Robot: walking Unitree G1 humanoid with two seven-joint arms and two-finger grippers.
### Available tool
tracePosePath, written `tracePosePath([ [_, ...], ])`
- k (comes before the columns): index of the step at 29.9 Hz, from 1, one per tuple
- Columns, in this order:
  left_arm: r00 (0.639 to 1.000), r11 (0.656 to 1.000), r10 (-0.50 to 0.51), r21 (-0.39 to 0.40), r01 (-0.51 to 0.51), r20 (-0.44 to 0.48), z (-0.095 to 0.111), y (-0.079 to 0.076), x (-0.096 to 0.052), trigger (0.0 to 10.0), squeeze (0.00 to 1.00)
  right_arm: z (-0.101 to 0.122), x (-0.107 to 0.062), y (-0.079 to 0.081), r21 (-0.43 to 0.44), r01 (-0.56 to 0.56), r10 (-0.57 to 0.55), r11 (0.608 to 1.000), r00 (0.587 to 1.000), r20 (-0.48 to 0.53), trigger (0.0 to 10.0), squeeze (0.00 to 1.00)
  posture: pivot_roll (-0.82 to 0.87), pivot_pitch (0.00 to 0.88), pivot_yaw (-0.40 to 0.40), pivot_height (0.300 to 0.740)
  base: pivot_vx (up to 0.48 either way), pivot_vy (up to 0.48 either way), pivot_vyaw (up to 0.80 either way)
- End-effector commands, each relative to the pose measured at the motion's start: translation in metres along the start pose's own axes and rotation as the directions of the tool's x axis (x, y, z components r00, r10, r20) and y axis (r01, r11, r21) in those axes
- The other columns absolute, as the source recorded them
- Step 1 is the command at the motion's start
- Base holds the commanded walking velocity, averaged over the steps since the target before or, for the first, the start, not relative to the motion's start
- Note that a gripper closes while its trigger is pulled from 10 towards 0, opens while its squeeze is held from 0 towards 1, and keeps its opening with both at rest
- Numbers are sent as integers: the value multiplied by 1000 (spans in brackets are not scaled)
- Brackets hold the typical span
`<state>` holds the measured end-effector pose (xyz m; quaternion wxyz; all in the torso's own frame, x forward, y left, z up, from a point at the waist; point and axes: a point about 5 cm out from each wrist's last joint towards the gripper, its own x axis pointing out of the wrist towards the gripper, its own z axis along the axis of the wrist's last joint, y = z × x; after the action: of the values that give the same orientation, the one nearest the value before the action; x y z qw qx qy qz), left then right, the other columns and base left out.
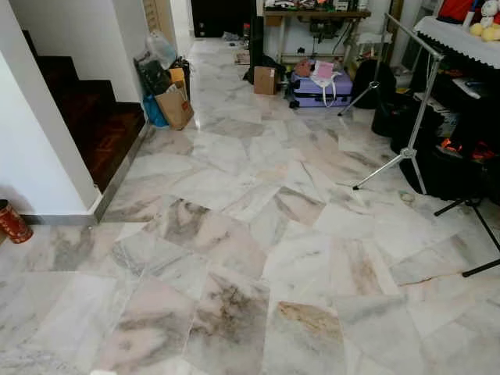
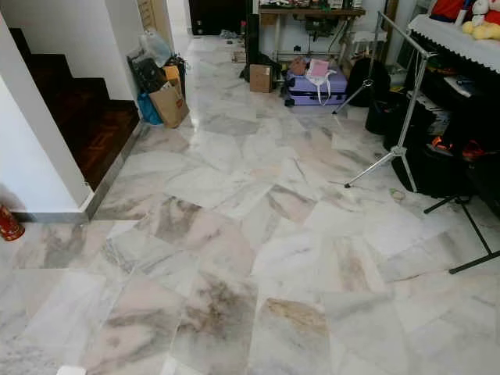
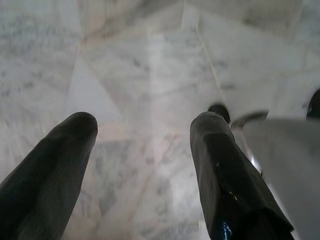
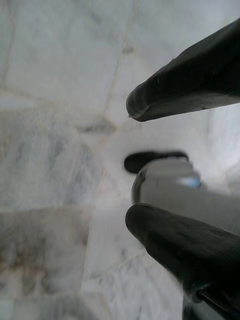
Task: Move the pillow to the sofa from floor
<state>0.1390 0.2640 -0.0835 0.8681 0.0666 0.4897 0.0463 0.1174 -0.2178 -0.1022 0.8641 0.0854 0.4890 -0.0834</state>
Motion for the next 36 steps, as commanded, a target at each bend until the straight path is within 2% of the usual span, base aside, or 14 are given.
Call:
tracePosePath([
  [1, 1000, 1000, 17, 7, -16, -24, -9, 7, -3, 10000, 0, -1, -1, -4, -9, 13, -13, 1000, 1000, 5, 10000, 0, 39, 0, 23, 740, 0, 0, 0],
  [6, 999, 1000, 24, -5, -24, -36, -16, 7, -5, 10000, 0, -1, -3, -12, 16, 41, -41, 999, 999, 21, 10000, 0, 42, 0, 10, 740, 0, 0, 0],
  [14, 1000, 1000, 16, -5, -16, -24, -15, 4, -4, 10000, 0, 1, -4, -11, -32, 20, -18, 999, 999, 49, 10000, 0, 27, 0, -7, 740, 0, 0, 0],
  [17, 1000, 1000, 11, 5, -11, -25, -15, 2, -4, 10000, 0, 1, -4, -8, -99, -9, 13, 995, 999, 44, 10000, 0, 34, 0, -15, 740, 0, 0, 0],
  [20, 1000, 1000, 10, 3, -10, -23, -14, 2, -4, 10000, 0, 0, -4, -8, -74, -6, 9, 997, 999, 48, 10000, 0, 34, 0, -14, 740, 0, 0, 0],
  [23, 1000, 1000, 9, 12, -9, -23, -14, 1, -4, 10000, 0, 2, -3, -6, -104, -3, 10, 995, 998, 66, 10000, 0, 37, 0, -13, 740, 0, 0, 0],
  [26, 1000, 1000, 13, 13, -13, -23, -14, 4, -4, 10000, 0, -1, -4, 1, -105, -31, 39, 994, 996, 81, 10000, 0, 33, 0, -9, 740, 0, 0, 704],
  [36, 1000, 1000, 16, 21, -16, -19, -11, 8, -4, 10000, 0, -14, -6, 0, -40, -12, 14, 999, 998, 56, 10000, 0, 33, 0, 17, 740, 0, 0, 800],
])
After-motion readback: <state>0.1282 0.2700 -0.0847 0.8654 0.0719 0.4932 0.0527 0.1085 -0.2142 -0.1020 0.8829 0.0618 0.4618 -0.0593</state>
